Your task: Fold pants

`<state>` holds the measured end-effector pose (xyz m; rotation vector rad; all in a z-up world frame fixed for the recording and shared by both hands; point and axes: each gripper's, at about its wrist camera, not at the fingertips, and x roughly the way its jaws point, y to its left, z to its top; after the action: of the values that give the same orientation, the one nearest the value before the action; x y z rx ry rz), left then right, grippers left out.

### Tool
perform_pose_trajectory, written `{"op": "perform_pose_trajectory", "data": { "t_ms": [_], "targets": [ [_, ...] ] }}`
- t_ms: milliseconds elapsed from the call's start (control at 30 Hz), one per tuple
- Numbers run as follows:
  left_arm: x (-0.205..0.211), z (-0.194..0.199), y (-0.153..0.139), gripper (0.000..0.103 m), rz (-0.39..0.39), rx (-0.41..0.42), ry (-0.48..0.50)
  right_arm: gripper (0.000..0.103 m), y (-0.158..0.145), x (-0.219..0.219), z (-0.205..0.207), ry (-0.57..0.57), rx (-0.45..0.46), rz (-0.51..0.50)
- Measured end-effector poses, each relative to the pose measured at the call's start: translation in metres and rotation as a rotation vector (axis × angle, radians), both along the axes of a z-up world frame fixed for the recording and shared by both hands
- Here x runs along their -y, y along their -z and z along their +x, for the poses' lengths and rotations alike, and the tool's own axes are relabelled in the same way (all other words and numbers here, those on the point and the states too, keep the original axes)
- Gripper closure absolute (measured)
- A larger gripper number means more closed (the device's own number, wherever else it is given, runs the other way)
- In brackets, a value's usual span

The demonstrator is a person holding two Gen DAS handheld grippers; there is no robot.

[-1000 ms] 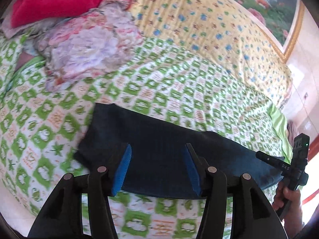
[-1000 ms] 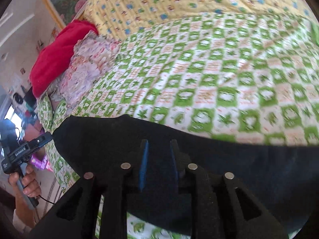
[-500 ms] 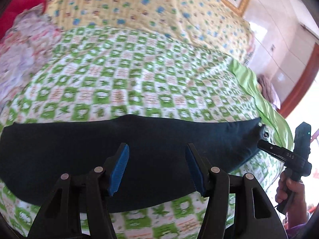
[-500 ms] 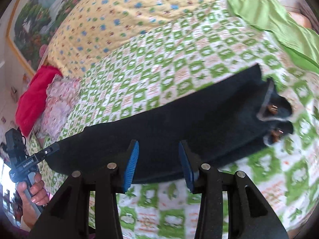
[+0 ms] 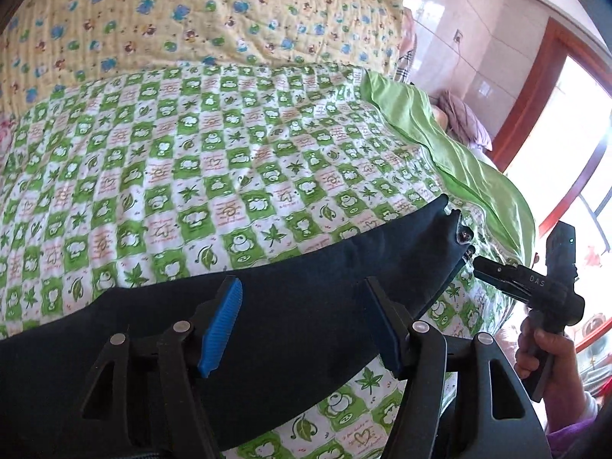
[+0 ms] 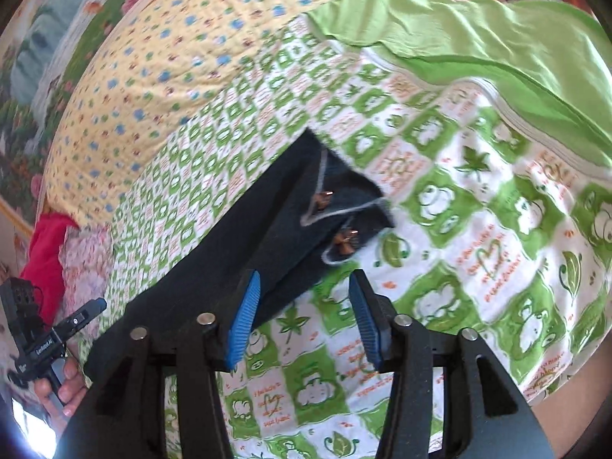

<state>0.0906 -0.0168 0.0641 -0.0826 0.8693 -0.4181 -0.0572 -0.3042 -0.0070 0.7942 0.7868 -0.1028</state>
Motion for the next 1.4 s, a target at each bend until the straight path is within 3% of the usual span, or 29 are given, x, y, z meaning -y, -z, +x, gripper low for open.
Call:
{"op": "perform_pose_trajectory", "data": {
  "t_ms": [267,500,533,633,767,1067,1133,1233,1300,1400],
  "targets": [
    [0.044,0.032,0.002,0.035,0.040,-0.001,0.133,0.048,0.014,0.012,0.015,0.053,0.004,0.134],
    [0.083,0.060,0.009,0.034,0.070,-0.031,0.228,0.049,0.018,0.016,0.034,0.096,0.016,0.146],
    [0.088,0.064,0.011,0.034,0.070,-0.040,0.244,0.051,0.018,0.016,0.035,0.095,0.017,0.139],
    [0.109,0.078,0.017,0.034,0.064,-0.073,0.304,0.085,0.022,0.019,0.032,0.087,0.015,0.110],
    [0.148,0.101,0.030,0.034,0.071,-0.138,0.423,0.090,0.031,0.029,0.015,0.057,0.036,0.136],
    [0.243,0.132,0.058,0.034,0.103,-0.260,0.654,0.091,0.033,0.032,0.005,0.015,0.102,0.161],
    [0.258,0.133,0.066,0.037,0.115,-0.274,0.687,0.091,0.033,0.031,0.004,0.007,0.113,0.156],
    [0.274,0.134,0.076,0.049,0.131,-0.287,0.722,0.091,0.034,0.031,0.003,-0.008,0.119,0.148],
    [0.279,0.134,0.076,0.072,0.101,-0.286,0.749,0.091,0.036,0.030,0.004,-0.011,0.119,0.143],
    [0.280,0.134,0.072,0.088,0.061,-0.282,0.749,0.091,0.035,0.029,0.004,-0.016,0.119,0.123]
  ]
}}
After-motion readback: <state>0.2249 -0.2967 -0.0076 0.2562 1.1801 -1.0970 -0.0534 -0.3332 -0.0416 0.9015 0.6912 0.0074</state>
